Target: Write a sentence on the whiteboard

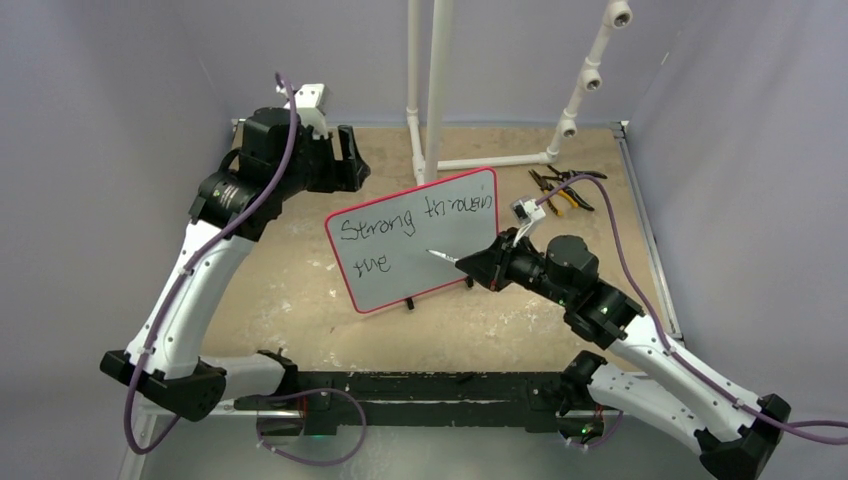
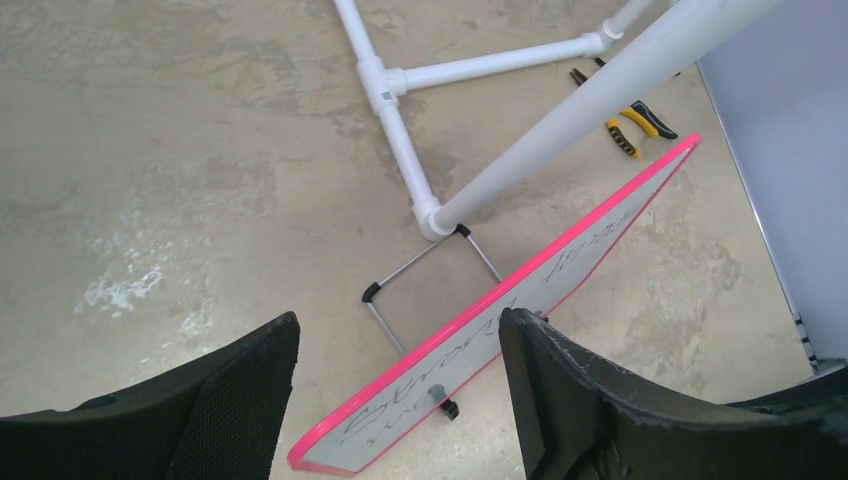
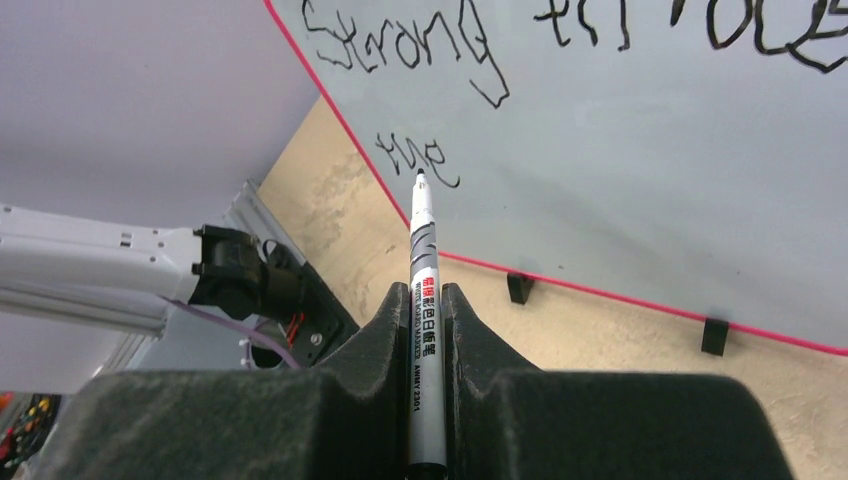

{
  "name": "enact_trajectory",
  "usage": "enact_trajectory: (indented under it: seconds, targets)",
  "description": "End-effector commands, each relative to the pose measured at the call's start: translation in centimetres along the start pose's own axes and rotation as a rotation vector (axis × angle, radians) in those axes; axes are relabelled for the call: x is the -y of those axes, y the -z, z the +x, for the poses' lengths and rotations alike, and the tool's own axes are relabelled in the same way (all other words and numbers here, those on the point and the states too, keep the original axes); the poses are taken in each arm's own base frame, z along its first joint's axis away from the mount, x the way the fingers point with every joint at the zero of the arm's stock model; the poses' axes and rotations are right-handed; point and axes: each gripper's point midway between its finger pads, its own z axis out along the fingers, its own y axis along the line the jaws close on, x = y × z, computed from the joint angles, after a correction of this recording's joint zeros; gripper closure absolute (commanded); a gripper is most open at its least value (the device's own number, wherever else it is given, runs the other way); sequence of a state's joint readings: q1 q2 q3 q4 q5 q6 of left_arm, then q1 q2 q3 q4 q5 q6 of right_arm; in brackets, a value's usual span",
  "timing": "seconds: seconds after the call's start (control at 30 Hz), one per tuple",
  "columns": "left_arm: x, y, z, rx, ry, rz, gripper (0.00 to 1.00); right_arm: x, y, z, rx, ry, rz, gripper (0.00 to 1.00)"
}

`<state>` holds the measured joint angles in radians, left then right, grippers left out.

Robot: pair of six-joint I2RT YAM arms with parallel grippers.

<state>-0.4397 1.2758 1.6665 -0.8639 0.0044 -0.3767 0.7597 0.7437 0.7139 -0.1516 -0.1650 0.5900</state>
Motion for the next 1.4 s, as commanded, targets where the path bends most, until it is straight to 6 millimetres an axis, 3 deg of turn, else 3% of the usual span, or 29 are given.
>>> enact_trajectory:
  seconds: [0.0,0.13,0.27,0.43,0.67,1.37]
  targets:
    - [-2.0,2.8,0.5,0.053,0.043,-0.088,0.27,-0.4,-0.7,-1.7,0.111,0.033,-0.017,1.00]
    - [-2.4,2.3,3.3,0.012,0.091,-0.086,0.27,-1.0,-2.1,-1.6,0.129,0.040,-0.034,1.00]
    - [-2.1,2.1,4.5,0.016,0.128,-0.050,0.28,-1.7,-3.9,-0.4,0.090,0.074,-0.020,1.00]
    - [-1.6,1.4,6.0,-0.019,0.149,-0.011,0.32,-0.5,-5.8,1.4,0.029,0.088,0.056,1.00]
    - [-1.5,0.7,6.9,-0.040,0.151,0.005,0.36,1.0,-6.3,2.0,0.040,0.084,0.113,1.00]
    - [-1.6,-0.1,7.7,-0.070,0.144,0.005,0.38,2.2,-8.3,2.1,0.049,0.090,0.171,1.00]
